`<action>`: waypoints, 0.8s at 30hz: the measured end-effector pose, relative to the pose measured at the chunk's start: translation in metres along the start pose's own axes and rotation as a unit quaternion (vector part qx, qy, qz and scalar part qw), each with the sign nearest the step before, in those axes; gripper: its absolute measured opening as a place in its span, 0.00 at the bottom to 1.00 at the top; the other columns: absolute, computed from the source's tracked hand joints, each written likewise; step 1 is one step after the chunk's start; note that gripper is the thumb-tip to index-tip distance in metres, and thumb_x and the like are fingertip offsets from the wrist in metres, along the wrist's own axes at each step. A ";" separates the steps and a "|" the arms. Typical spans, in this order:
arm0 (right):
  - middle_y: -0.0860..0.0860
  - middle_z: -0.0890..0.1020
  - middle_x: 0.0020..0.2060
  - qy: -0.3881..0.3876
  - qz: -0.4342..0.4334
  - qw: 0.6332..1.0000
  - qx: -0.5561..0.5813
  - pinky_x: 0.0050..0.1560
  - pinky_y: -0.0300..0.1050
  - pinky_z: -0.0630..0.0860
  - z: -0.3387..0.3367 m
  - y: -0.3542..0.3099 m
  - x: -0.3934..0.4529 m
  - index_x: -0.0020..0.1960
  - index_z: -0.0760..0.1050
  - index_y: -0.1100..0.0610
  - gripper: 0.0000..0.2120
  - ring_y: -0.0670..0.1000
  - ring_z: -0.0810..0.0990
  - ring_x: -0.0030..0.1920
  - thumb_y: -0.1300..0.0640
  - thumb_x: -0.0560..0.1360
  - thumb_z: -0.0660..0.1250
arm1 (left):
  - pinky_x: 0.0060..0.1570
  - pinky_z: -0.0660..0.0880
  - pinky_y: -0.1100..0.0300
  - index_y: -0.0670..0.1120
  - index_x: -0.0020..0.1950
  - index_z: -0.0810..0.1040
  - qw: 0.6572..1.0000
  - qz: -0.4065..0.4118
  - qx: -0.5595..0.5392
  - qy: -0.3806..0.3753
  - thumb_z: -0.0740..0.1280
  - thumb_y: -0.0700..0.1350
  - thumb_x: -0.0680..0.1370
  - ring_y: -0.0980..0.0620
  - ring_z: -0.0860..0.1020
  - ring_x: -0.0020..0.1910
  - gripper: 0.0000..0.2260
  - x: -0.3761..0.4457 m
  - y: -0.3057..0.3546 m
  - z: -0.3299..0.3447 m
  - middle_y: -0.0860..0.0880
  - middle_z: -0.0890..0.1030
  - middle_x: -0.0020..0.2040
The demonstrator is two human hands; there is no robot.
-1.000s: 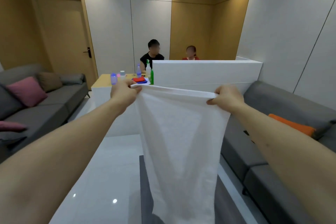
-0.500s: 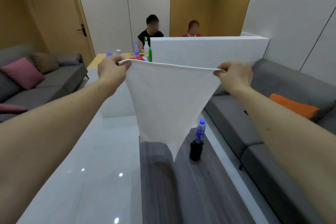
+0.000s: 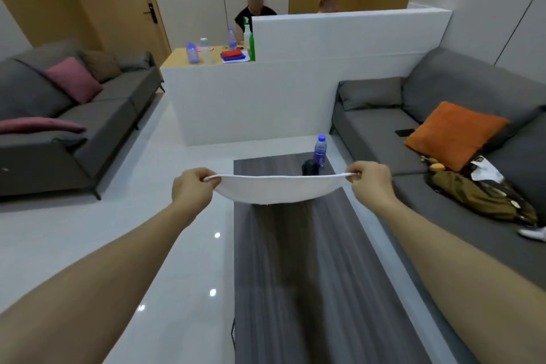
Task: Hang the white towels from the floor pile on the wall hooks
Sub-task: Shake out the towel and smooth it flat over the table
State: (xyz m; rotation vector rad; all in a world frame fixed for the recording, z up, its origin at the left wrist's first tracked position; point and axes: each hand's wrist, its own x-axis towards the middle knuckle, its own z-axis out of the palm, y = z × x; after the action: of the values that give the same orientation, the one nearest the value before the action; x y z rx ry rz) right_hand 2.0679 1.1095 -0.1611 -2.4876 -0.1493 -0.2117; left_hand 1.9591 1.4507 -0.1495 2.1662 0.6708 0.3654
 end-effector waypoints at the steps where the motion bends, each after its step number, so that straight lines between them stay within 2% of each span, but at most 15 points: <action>1: 0.55 0.84 0.42 -0.011 0.014 1.000 -0.001 0.45 0.48 0.78 0.003 0.010 -0.020 0.47 0.85 0.56 0.11 0.55 0.80 0.43 0.65 0.75 0.65 | 0.36 0.70 0.60 0.50 0.45 0.83 1.000 -0.004 0.010 -0.012 0.70 0.46 0.78 0.49 0.77 0.39 0.03 -0.018 -0.011 0.005 0.49 0.81 0.41; 5: 0.55 0.84 0.43 -0.052 0.078 0.995 -0.022 0.48 0.54 0.81 0.016 0.052 -0.106 0.47 0.85 0.56 0.10 0.55 0.81 0.44 0.65 0.74 0.66 | 0.37 0.72 0.60 0.50 0.46 0.82 0.996 -0.025 0.036 -0.074 0.68 0.46 0.79 0.51 0.77 0.40 0.04 -0.086 -0.057 0.024 0.48 0.81 0.42; 8: 0.56 0.85 0.42 -0.092 0.117 0.987 -0.060 0.49 0.50 0.79 0.025 0.080 -0.176 0.48 0.85 0.58 0.10 0.57 0.82 0.46 0.65 0.73 0.67 | 0.41 0.72 0.58 0.47 0.49 0.82 0.988 -0.035 0.064 -0.135 0.68 0.47 0.79 0.50 0.76 0.42 0.05 -0.138 -0.097 0.034 0.48 0.80 0.43; 11: 0.55 0.86 0.43 -0.153 0.154 0.971 -0.098 0.46 0.44 0.77 0.034 0.102 -0.245 0.47 0.85 0.56 0.08 0.56 0.82 0.47 0.62 0.72 0.69 | 0.46 0.74 0.56 0.46 0.52 0.83 0.975 -0.063 0.085 -0.193 0.68 0.47 0.79 0.47 0.77 0.47 0.07 -0.188 -0.145 0.038 0.46 0.81 0.46; 15: 0.51 0.84 0.39 -0.223 0.184 0.949 -0.127 0.36 0.41 0.75 0.044 0.122 -0.319 0.47 0.85 0.55 0.06 0.49 0.80 0.39 0.59 0.74 0.69 | 0.46 0.73 0.56 0.46 0.50 0.83 0.958 -0.092 0.114 -0.246 0.69 0.48 0.79 0.47 0.77 0.48 0.07 -0.248 -0.198 0.038 0.47 0.81 0.47; 17: 0.50 0.83 0.36 -0.228 0.198 0.945 -0.128 0.35 0.41 0.77 0.049 0.130 -0.340 0.45 0.85 0.54 0.07 0.49 0.80 0.38 0.61 0.74 0.68 | 0.45 0.72 0.57 0.47 0.48 0.84 0.954 -0.093 0.117 -0.258 0.69 0.48 0.78 0.46 0.78 0.48 0.06 -0.267 -0.212 0.039 0.47 0.82 0.45; 20: 0.49 0.81 0.34 -0.232 0.212 0.940 -0.136 0.28 0.37 0.69 0.056 0.136 -0.353 0.41 0.83 0.54 0.08 0.48 0.79 0.36 0.62 0.74 0.67 | 0.45 0.73 0.57 0.48 0.46 0.84 0.954 -0.094 0.118 -0.260 0.69 0.47 0.78 0.46 0.78 0.48 0.06 -0.276 -0.223 0.047 0.48 0.82 0.44; 24: 0.47 0.80 0.34 -0.222 0.220 0.943 -0.113 0.29 0.35 0.66 0.064 0.146 -0.335 0.43 0.82 0.53 0.05 0.45 0.77 0.35 0.60 0.75 0.69 | 0.43 0.73 0.57 0.48 0.45 0.84 0.955 -0.100 0.122 -0.251 0.68 0.48 0.78 0.47 0.78 0.46 0.06 -0.256 -0.218 0.064 0.48 0.81 0.43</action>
State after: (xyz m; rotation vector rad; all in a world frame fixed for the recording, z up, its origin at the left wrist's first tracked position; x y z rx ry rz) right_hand 1.7700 1.0129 -0.3594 -2.6806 0.2606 0.5512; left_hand 1.7058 1.3768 -0.3679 2.2626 0.6547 -0.3880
